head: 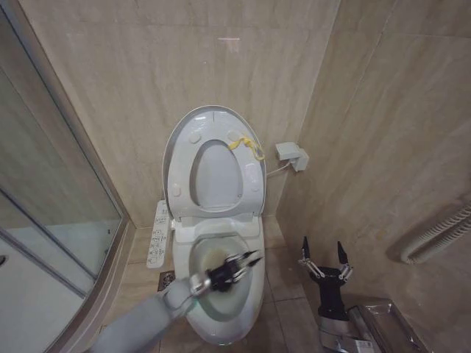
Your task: Open the toilet lid, clean the toilet bowl with a toilet brush, close the toilet lid, and flush.
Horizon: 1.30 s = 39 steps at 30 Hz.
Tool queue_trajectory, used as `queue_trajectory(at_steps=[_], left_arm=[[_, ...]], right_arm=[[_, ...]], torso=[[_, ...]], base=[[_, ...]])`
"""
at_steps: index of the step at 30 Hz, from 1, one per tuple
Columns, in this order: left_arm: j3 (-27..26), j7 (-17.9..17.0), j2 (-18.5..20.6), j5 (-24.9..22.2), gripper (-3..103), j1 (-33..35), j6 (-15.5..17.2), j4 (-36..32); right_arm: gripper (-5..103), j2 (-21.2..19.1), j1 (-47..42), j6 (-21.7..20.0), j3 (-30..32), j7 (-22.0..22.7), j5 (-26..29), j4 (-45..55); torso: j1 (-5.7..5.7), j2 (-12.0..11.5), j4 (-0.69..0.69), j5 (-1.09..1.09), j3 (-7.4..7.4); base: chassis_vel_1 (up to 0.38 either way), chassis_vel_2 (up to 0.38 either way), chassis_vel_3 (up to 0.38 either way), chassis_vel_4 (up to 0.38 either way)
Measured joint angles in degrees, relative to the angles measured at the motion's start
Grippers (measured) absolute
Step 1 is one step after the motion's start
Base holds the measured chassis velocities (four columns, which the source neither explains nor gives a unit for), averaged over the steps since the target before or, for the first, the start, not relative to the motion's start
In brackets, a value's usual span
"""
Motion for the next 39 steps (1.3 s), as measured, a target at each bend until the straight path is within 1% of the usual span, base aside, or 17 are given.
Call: queue_trajectory(at_steps=[1,3,5,9,10,13,16,18,19,21,24,25,28,31,33,36,39], left_arm=[[0.34,-0.31,0.02,-0.59,22,-0.56,0.48,-0.94],[1.07,-0.70,-0.73,-1.41,22,-1.82,1.33,-3.11],[2.57,-2.13,-2.92,-3.63,22,-4.72,2.96,-7.53],[4.73,-2.56,-3.04,-4.61,22,-6.29,3.81,-7.33],[4.82,-2.31,-2.37,-4.35,22,-5.99,3.66,-5.52],[4.11,-1.57,-0.51,-3.49,22,-4.56,2.83,-1.38],[3.73,-1.99,-1.35,-3.65,22,-4.79,3.04,-3.78],[4.12,-2.74,-2.31,-4.12,22,-5.51,3.50,-6.21],[4.28,-3.60,-3.17,-4.48,22,-6.14,4.04,-8.57],[4.33,-4.07,-3.64,-4.51,22,-6.29,4.31,-10.09],[3.19,-3.24,-2.76,-1.92,22,-4.21,3.03,-4.96],[2.28,-2.68,-1.69,-1.03,22,-3.23,2.34,-2.33],[1.59,-2.38,-0.82,-0.86,22,-2.94,2.12,-1.76],[1.82,-2.78,-2.09,-1.72,22,-4.23,2.92,-5.33],[2.53,-3.03,-4.28,-2.09,22,-5.73,3.35,-7.51],[3.20,-2.93,-4.07,-1.55,22,-5.04,3.04,-4.43],[2.14,-2.09,-3.01,0.22,22,-3.61,1.62,1.08]], right_arm=[[100,-0.01,0.00,0.00,-0.01,-0.05,-0.12,-0.07],[100,0.02,0.03,0.00,0.01,-0.07,-0.21,-0.16],[100,0.02,-0.01,0.01,0.29,-0.08,-0.25,-0.13],[100,0.00,-0.06,0.01,0.49,-0.04,-0.20,0.04],[100,-0.02,-0.09,0.01,0.49,-0.05,-0.20,0.05],[100,-0.03,-0.16,0.02,0.11,-0.11,-0.18,0.14],[100,0.02,-0.28,0.18,-0.01,-0.19,-0.21,0.10],[100,0.02,-0.25,0.22,0.18,-0.19,-0.21,-0.04],[100,0.02,-0.22,0.24,0.39,-0.18,-0.19,-0.11],[100,0.02,-0.13,0.24,0.45,-0.16,-0.13,-0.11],[100,-0.01,-0.39,0.25,0.38,-0.17,-0.09,0.24],[100,-0.03,-0.44,0.25,0.16,-0.17,-0.01,0.39],[100,0.00,-0.62,0.31,0.07,-0.19,0.23,0.35],[100,0.02,-0.65,0.63,0.49,-0.20,0.63,-0.23],[100,0.02,-0.44,0.73,1.05,-0.19,0.93,-0.59],[100,0.00,-0.55,0.73,1.01,-0.19,1.00,-0.40],[100,-0.03,-0.83,0.74,0.53,-0.36,0.99,0.04]], torso=[[0.00,0.00,0.06,0.01,0.01],[0.01,-0.01,0.05,0.02,0.02],[0.00,0.00,-0.12,-0.03,0.00],[0.01,-0.01,-0.17,-0.01,0.01],[0.01,-0.01,-0.16,-0.02,0.01],[0.01,-0.01,0.03,0.02,0.02],[0.00,-0.01,0.07,0.00,0.01],[0.01,-0.01,0.01,0.00,0.02],[0.01,0.00,-0.13,-0.02,0.00],[0.00,0.01,-0.17,-0.03,-0.01],[0.01,0.00,-0.14,-0.03,0.01],[0.01,-0.01,-0.02,-0.02,0.01],[0.01,-0.01,0.05,0.03,0.01],[0.01,-0.01,0.02,0.00,0.01],[0.00,0.01,-0.17,-0.02,-0.01],[0.01,0.00,-0.16,-0.01,0.01],[0.01,-0.01,-0.02,-0.02,0.01]], base=[[0.062,0.046,0.025,0.011],[0.062,0.044,0.005,0.011],[0.000,0.000,0.000,0.000],[-0.049,-0.028,-0.012,-0.034],[-0.085,-0.073,-0.028,0.014],[0.000,0.000,0.000,0.000],[0.063,0.046,0.032,0.040],[0.062,0.040,-0.004,-0.001],[0.000,0.000,0.000,0.000],[-0.074,-0.010,-0.021,-0.027],[-0.065,-0.048,-0.025,-0.015],[0.000,0.000,0.000,0.000],[0.043,0.021,0.030,0.053],[0.025,0.023,0.007,0.005],[0.000,0.000,0.000,0.000],[-0.077,-0.042,-0.027,-0.037],[-0.015,-0.018,-0.006,0.003]])
